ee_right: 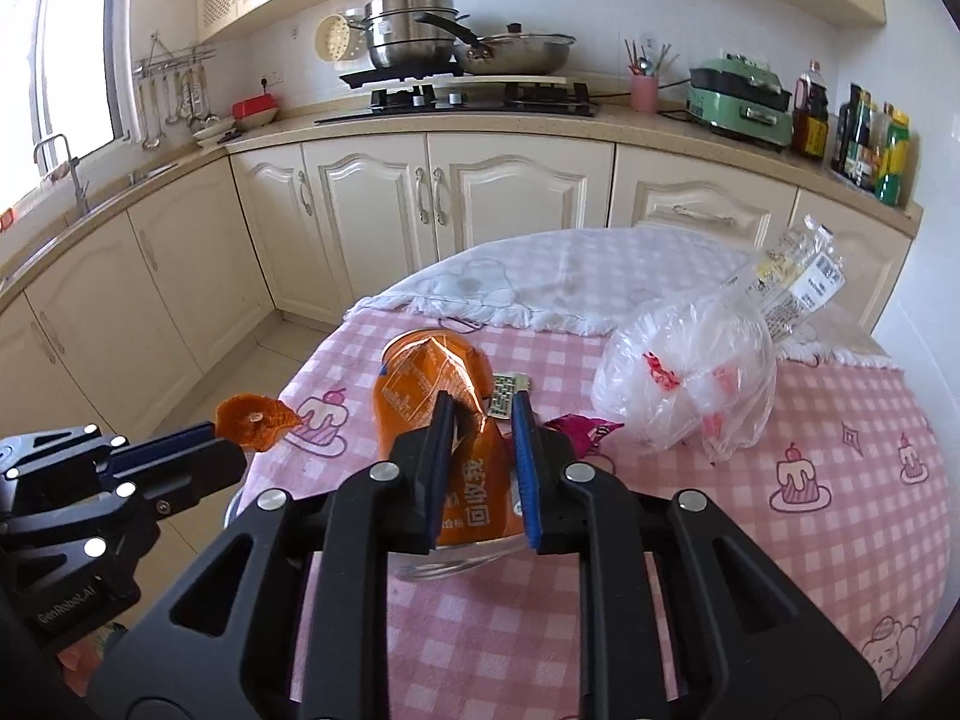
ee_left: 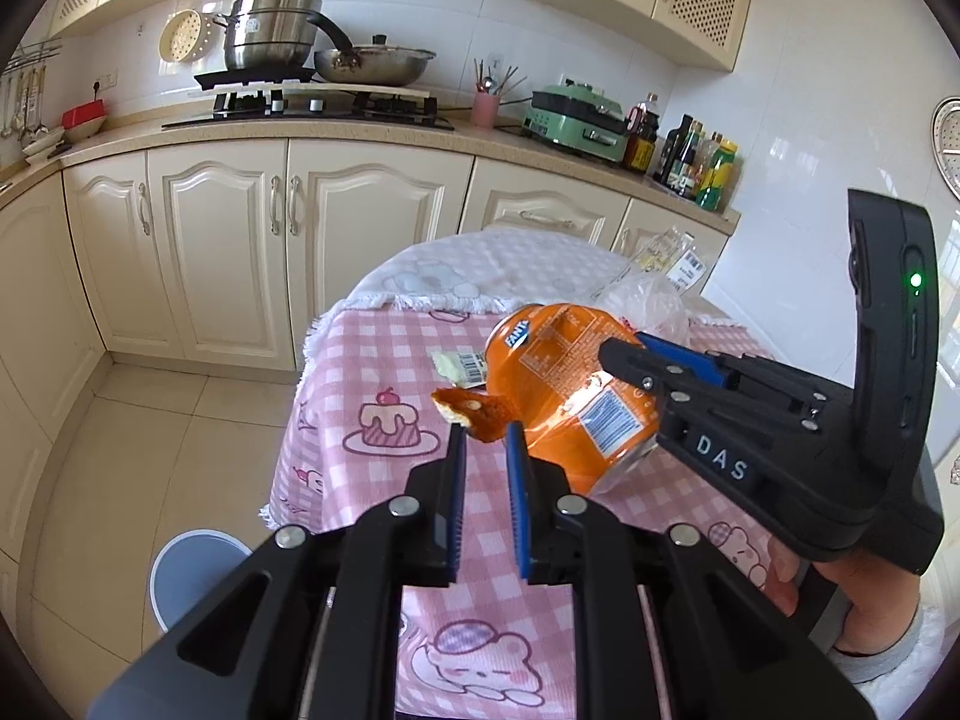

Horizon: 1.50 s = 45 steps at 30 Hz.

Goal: Collect trash
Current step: 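Carry both items over the blue bucket and open the left gripper to drop the peel, then lower the orange can into the blue bucket and open the right gripper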

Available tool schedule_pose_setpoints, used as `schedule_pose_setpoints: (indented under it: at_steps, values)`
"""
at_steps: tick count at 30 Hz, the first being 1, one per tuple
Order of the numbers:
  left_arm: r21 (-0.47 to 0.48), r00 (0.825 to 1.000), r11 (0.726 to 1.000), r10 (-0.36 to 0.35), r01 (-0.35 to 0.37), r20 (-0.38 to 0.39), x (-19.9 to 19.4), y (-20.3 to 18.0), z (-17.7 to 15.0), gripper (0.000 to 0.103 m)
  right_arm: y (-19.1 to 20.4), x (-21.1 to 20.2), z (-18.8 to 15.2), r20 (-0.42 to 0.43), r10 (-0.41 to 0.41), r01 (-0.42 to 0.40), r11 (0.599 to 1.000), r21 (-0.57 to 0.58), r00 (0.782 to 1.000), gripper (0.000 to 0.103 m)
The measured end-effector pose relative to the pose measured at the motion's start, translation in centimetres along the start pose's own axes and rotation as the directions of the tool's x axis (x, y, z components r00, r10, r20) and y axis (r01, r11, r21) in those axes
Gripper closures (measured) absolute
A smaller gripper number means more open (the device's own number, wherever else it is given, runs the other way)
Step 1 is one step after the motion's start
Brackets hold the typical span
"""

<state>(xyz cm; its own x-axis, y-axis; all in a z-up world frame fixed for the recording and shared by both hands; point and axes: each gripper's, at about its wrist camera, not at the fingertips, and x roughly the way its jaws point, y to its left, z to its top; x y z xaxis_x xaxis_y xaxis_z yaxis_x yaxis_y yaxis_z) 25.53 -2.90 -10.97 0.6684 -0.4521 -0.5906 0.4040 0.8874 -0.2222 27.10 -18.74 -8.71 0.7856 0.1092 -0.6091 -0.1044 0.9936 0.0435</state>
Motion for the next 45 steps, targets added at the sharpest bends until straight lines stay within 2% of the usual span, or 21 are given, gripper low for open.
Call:
schedule_pose_setpoints:
  at_steps: [6,12,15,21,24,28,35,42,45]
  values:
    - [-0.026,0.999,1.000,0.006,-0.005,0.032,-1.6,1.2,-0.1,0.091,2.0,-0.7,0.5,0.028,0.006,-0.005,0.999,-0.038,1.000,0.086]
    - [-0.064,0.997,0.998,0.021,-0.016,0.069,-3.4,3.6,-0.3,0.091,5.0,-1.3,1.4,0.054,0.049,-0.045,0.996,-0.079,0.997,0.087]
    - [-0.088,0.996,0.995,0.042,-0.035,0.083,-4.4,5.2,-0.6,0.091,7.7,-1.2,1.9,0.061,0.086,-0.078,0.991,-0.113,0.994,0.087]
    - [-0.160,0.988,0.981,0.127,-0.113,0.082,-6.1,11.2,-2.4,0.091,14.3,0.9,2.3,0.029,0.184,-0.176,0.967,-0.186,0.982,0.088]
    - [-0.218,0.982,0.962,0.180,-0.164,0.053,-6.5,15.5,-4.3,0.091,18.6,3.5,1.8,-0.024,0.234,-0.233,0.946,-0.225,0.972,0.088]
    - [-0.312,0.974,0.924,0.224,-0.220,-0.023,-5.4,21.7,-7.7,0.091,23.1,7.8,0.1,-0.112,0.272,-0.292,0.922,-0.252,0.956,0.088]
    - [-0.449,0.958,0.847,0.229,-0.284,-0.174,-0.1,31.0,-14.2,0.091,30.0,18.0,-5.7,-0.304,0.292,-0.375,0.887,-0.270,0.907,0.088]
    - [-0.523,0.947,0.797,0.190,-0.302,-0.258,5.6,36.7,-18.6,0.089,32.3,25.7,-9.9,-0.420,0.253,-0.380,0.890,-0.251,0.871,0.089]
    - [-0.543,0.947,0.783,0.181,-0.303,-0.267,7.0,38.1,-19.7,0.077,32.4,27.8,-10.8,-0.449,0.243,-0.377,0.895,-0.239,0.860,0.089]
